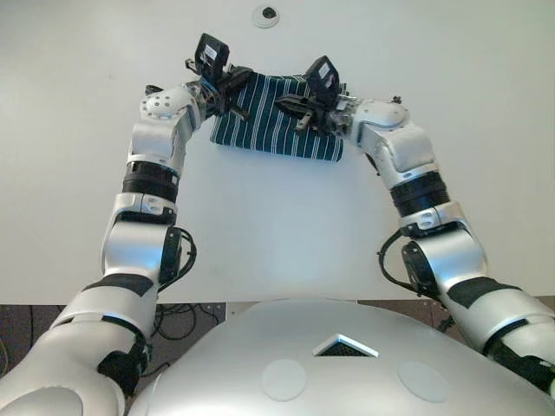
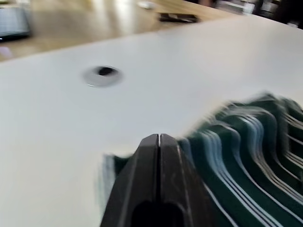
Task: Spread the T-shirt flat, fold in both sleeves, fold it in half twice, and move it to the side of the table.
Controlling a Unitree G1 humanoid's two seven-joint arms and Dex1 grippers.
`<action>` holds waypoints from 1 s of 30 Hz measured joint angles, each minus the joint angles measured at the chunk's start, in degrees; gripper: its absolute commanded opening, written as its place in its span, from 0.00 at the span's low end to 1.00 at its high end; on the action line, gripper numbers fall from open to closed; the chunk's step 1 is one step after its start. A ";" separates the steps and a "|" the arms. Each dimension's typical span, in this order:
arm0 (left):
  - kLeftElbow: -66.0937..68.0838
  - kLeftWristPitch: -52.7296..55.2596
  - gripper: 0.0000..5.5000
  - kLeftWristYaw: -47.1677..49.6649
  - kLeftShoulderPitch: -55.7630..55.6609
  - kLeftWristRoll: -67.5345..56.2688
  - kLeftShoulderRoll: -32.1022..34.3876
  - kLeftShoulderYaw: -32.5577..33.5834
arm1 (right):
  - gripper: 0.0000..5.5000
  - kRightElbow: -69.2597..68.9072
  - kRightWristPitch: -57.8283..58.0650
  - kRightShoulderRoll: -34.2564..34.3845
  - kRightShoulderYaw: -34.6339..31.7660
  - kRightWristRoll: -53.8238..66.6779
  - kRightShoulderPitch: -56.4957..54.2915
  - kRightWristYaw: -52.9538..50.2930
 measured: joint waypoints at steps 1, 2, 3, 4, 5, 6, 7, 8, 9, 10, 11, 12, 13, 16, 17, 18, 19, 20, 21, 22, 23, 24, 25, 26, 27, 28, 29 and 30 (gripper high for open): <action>1.56 -0.52 0.00 0.46 -0.22 0.12 -0.14 0.53 | 0.00 3.93 -0.82 1.42 -1.36 -0.21 -1.99 -2.09; 3.12 -0.95 0.00 1.27 -0.36 0.71 -0.47 0.74 | 0.00 7.71 -1.89 1.89 -2.02 -0.34 -3.78 -3.67; 4.97 -1.62 0.00 2.81 -0.55 1.35 -0.62 1.00 | 0.00 11.42 -2.62 2.96 -3.04 -0.73 -5.27 -5.52; 7.18 -2.20 0.00 4.99 -1.06 2.18 -0.71 1.44 | 0.00 15.23 -3.12 3.28 -3.75 -1.68 -6.38 -6.93; 8.60 -2.86 0.00 6.83 -1.75 2.27 -0.75 2.47 | 0.00 17.69 -3.81 3.37 -3.82 -2.01 -6.84 -7.12; 9.40 -3.31 0.00 8.18 -2.26 2.22 -0.65 3.61 | 0.00 19.25 -4.64 3.40 -4.04 -2.09 -7.36 -7.04; 9.54 -4.26 0.00 9.25 -2.53 1.91 -0.49 5.50 | 0.00 21.25 -5.16 3.34 -4.37 -2.53 -8.62 -7.04; 9.14 -4.58 0.00 9.87 -2.59 1.01 -0.23 6.83 | 0.00 22.84 -5.49 3.29 -4.68 -2.65 -9.39 -7.30; 8.27 -4.86 0.00 10.15 -2.45 0.60 0.14 7.90 | 0.00 24.18 -6.02 3.23 -5.09 -2.81 -9.97 -7.81; 6.40 -5.07 0.00 10.38 -2.14 0.20 0.65 8.84 | 0.00 25.58 -6.59 2.97 -5.56 -3.71 -10.53 -8.82; 4.57 -5.15 0.00 10.71 -1.76 -0.09 1.13 9.45 | 0.00 26.34 -6.92 2.69 -5.96 -4.06 -10.80 -9.61; 1.82 -5.25 0.00 11.21 -1.05 -0.12 1.43 10.01 | 0.00 27.05 -7.41 1.99 -6.53 -4.12 -10.95 -10.61; -0.29 -5.25 0.00 11.48 -0.29 -0.12 1.59 10.10 | 0.00 27.57 -7.64 0.69 -7.16 -4.14 -11.04 -11.19; -7.17 -3.86 0.00 13.11 4.34 -0.13 2.21 11.23 | 0.00 28.16 -8.16 -6.23 -11.85 -3.66 -9.62 -15.55; -9.70 -3.29 0.00 13.64 6.23 -0.16 2.38 11.71 | 0.00 28.08 -8.26 -9.41 -13.89 -3.35 -8.41 -17.24; -12.91 -2.40 0.00 14.20 8.67 -0.16 2.56 12.03 | 0.00 27.83 -8.65 -14.06 -16.36 -2.39 -6.46 -19.24; -15.18 -1.62 0.00 14.85 10.54 -0.16 2.61 12.32 | 0.00 27.27 -8.93 -17.48 -17.87 -2.34 -4.65 -20.45; -16.74 -1.21 0.00 15.33 11.96 -0.16 2.63 12.40 | 0.00 26.43 -8.93 -19.85 -19.04 -2.34 -3.00 -21.27; -18.95 -0.19 0.00 15.84 13.75 -0.16 2.61 12.46 | 0.00 24.89 -8.89 -22.82 -20.69 -2.20 -0.36 -22.57; -20.61 0.37 0.00 16.25 14.93 -0.16 2.54 12.49 | 0.00 23.13 -8.41 -24.63 -22.07 -1.83 1.99 -23.67; -21.95 0.87 0.00 16.62 15.74 -0.16 2.47 12.51 | 0.00 21.19 -7.87 -25.77 -23.21 -1.41 3.91 -24.49; -23.35 1.22 0.00 17.08 16.72 -0.15 2.39 12.51 | 0.00 18.52 -6.55 -26.61 -24.96 -1.18 6.24 -25.85; -24.73 1.90 0.00 17.63 17.68 -0.14 2.24 12.51 | 0.00 15.44 -5.30 -27.18 -26.84 -0.20 8.93 -27.54; -25.95 2.42 0.00 17.89 18.37 -0.13 1.87 12.48 | 0.00 11.79 -3.24 -27.96 -28.54 0.44 11.83 -29.37; -26.56 2.65 0.00 18.07 18.63 -0.12 1.68 12.45 | 0.00 9.41 -1.61 -28.43 -29.71 0.60 13.66 -30.82; -27.49 3.19 0.00 18.71 18.89 -0.08 1.59 12.42 | 0.00 5.18 0.60 -28.42 -31.44 0.80 16.73 -33.71; -28.23 3.54 0.00 19.00 19.01 -0.04 1.55 12.42 | 0.00 2.15 2.34 -28.25 -32.45 0.80 18.69 -35.82; -28.87 3.62 0.00 19.23 19.15 -0.04 1.50 12.42 | 0.00 -1.25 3.88 -27.96 -32.84 0.52 20.22 -37.97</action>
